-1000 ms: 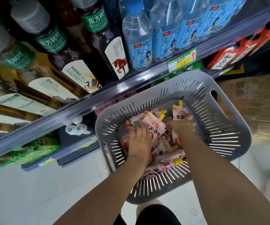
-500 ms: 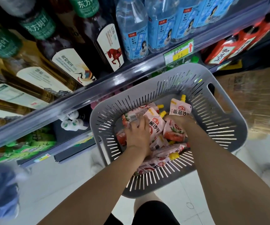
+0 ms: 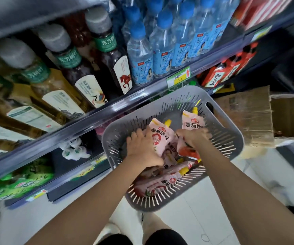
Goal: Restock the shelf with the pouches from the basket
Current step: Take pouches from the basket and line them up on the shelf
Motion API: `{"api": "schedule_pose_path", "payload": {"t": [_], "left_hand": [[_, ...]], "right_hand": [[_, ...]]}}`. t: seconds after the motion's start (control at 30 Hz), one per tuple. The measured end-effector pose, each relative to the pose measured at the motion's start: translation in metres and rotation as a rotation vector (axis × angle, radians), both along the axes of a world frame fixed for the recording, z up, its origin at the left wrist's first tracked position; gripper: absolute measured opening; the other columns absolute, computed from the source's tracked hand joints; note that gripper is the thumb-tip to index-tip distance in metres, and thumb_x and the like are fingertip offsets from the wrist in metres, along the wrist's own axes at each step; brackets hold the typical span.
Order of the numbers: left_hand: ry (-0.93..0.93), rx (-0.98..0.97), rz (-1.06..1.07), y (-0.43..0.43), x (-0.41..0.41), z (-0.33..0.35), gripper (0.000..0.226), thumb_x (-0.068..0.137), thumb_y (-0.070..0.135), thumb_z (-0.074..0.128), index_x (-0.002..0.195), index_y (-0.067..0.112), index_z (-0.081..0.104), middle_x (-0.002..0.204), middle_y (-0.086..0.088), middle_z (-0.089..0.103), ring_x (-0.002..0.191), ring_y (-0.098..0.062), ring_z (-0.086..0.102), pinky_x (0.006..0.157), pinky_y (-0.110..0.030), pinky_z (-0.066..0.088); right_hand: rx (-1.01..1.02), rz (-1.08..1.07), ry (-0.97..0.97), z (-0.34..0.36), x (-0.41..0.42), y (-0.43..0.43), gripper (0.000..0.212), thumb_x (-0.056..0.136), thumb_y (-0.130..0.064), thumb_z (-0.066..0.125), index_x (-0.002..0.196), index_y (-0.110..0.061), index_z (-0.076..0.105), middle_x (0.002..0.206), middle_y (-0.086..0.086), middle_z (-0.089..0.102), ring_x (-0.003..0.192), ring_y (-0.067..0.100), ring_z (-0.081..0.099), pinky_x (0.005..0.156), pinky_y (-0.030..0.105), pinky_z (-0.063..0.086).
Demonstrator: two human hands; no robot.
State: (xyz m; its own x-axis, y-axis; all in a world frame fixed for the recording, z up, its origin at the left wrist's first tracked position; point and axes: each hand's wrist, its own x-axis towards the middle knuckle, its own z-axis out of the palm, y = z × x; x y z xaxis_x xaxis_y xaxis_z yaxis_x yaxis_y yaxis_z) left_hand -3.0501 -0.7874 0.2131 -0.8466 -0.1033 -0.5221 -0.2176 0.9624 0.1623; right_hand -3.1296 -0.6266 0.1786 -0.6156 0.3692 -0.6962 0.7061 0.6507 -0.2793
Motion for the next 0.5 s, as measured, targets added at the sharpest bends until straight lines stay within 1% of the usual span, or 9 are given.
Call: {"api": "schedule_pose_path", "payload": {"t": [0.07, 0.13, 0.2, 0.27, 0.33, 0.4, 0.5], "left_hand": [[0.070, 0.030, 0.032, -0.005, 0.006, 0.018, 0.129, 0.048, 0.053, 0.080, 0.147, 0.014, 0.008, 0.132, -0.013, 0.033, 0.124, -0.033, 0.033, 0.105, -0.042, 0.030], [0.162, 0.063, 0.036, -0.012, 0.014, 0.037, 0.126, 0.048, 0.053, 0.080, 0.145, 0.014, 0.009, 0.131, -0.012, 0.034, 0.124, -0.031, 0.033, 0.104, -0.039, 0.032], [0.263, 0.109, 0.045, -0.021, 0.024, 0.057, 0.125, 0.050, 0.054, 0.079, 0.145, 0.015, 0.009, 0.132, -0.011, 0.034, 0.124, -0.029, 0.032, 0.105, -0.036, 0.031], [0.367, 0.152, 0.063, -0.031, 0.037, 0.079, 0.127, 0.052, 0.058, 0.077, 0.148, 0.014, 0.006, 0.134, -0.010, 0.032, 0.127, -0.028, 0.030, 0.106, -0.036, 0.029], [0.483, 0.207, 0.095, -0.041, 0.054, 0.102, 0.127, 0.054, 0.061, 0.074, 0.149, 0.014, 0.004, 0.137, -0.009, 0.030, 0.129, -0.027, 0.027, 0.106, -0.036, 0.030], [0.601, 0.276, 0.149, -0.053, 0.072, 0.123, 0.127, 0.054, 0.062, 0.074, 0.150, 0.015, 0.005, 0.140, -0.008, 0.028, 0.131, -0.026, 0.026, 0.108, -0.038, 0.029], [0.754, 0.341, 0.226, -0.073, 0.101, 0.155, 0.129, 0.050, 0.055, 0.078, 0.150, 0.017, 0.006, 0.139, -0.005, 0.026, 0.131, -0.024, 0.025, 0.108, -0.039, 0.029]], "right_hand": [[0.059, -0.008, 0.037, 0.017, 0.006, -0.001, 0.125, 0.066, -0.057, 0.075, 0.148, 0.004, 0.003, 0.151, 0.025, 0.018, 0.140, 0.041, 0.023, 0.111, 0.050, 0.032], [0.081, -0.012, 0.087, 0.035, 0.014, -0.002, 0.124, 0.070, -0.059, 0.073, 0.150, 0.004, 0.001, 0.154, 0.025, 0.012, 0.143, 0.040, 0.019, 0.113, 0.049, 0.027], [0.099, -0.015, 0.154, 0.053, 0.023, -0.005, 0.121, 0.072, -0.058, 0.071, 0.150, 0.003, 0.001, 0.154, 0.023, 0.013, 0.141, 0.039, 0.021, 0.111, 0.047, 0.028], [0.131, 0.002, 0.247, 0.073, 0.036, -0.013, 0.118, 0.071, -0.058, 0.070, 0.149, 0.002, 0.006, 0.152, 0.021, 0.019, 0.138, 0.037, 0.024, 0.107, 0.045, 0.031], [0.136, 0.029, 0.343, 0.095, 0.049, -0.026, 0.116, 0.069, -0.060, 0.070, 0.148, 0.003, 0.012, 0.150, 0.020, 0.023, 0.137, 0.037, 0.026, 0.106, 0.047, 0.031], [0.094, 0.010, 0.448, 0.121, 0.068, -0.043, 0.116, 0.069, -0.060, 0.072, 0.148, 0.002, 0.013, 0.150, 0.020, 0.023, 0.137, 0.038, 0.026, 0.106, 0.050, 0.032], [0.051, 0.010, 0.619, 0.162, 0.097, -0.074, 0.115, 0.067, -0.056, 0.076, 0.147, 0.001, 0.016, 0.149, 0.020, 0.025, 0.138, 0.038, 0.027, 0.107, 0.053, 0.033]]}}
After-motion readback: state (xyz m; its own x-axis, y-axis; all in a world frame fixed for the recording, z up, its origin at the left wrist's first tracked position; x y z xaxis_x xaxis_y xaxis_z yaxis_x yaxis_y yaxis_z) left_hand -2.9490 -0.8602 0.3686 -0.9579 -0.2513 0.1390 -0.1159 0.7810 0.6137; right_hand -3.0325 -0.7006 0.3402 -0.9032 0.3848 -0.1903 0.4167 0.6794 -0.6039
